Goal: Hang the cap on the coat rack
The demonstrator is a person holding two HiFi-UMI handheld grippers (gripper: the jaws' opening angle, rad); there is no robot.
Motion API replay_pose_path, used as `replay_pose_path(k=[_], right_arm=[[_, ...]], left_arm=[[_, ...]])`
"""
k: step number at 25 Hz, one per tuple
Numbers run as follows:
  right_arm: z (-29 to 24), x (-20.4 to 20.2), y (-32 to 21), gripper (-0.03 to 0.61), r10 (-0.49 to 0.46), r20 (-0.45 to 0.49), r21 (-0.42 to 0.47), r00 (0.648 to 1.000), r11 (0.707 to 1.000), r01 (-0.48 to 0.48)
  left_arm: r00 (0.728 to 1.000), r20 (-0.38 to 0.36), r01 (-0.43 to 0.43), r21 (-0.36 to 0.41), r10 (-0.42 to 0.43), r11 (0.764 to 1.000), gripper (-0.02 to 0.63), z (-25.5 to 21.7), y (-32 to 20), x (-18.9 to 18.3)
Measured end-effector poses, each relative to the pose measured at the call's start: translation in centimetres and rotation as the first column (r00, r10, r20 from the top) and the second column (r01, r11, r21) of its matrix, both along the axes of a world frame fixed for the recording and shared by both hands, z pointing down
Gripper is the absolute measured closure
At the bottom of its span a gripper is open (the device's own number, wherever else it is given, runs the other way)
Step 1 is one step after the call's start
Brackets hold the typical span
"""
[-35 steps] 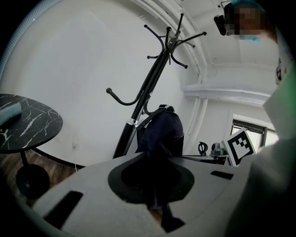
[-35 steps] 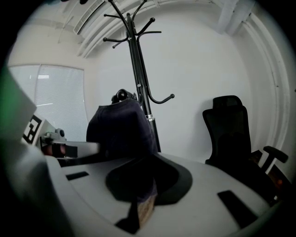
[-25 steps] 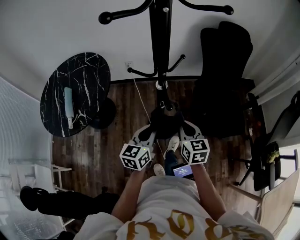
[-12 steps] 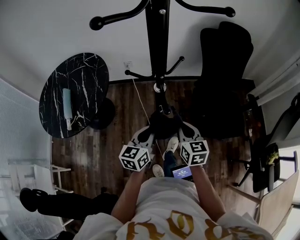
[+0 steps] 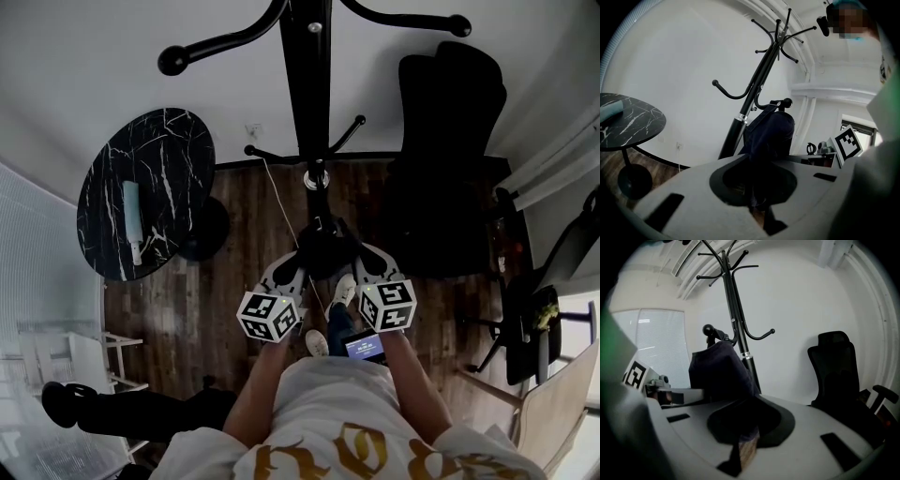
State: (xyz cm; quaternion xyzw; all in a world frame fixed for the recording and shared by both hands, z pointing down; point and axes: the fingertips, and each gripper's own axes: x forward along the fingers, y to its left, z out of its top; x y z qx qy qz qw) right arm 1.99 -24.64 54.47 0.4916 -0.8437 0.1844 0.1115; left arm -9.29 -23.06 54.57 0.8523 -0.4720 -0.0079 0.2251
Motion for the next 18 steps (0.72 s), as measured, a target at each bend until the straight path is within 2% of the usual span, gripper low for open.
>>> replay_pose_path(k=[18], right_arm=[[0.8, -0.5, -2.4, 0.554, -0.017, -0.017, -0.008, 1.000, 1.000, 0.016]], left_arm=[[1.000, -0.007, 0.010, -0.008, -0.010, 1.000, 0.586, 0.9, -2.6, -0.6]])
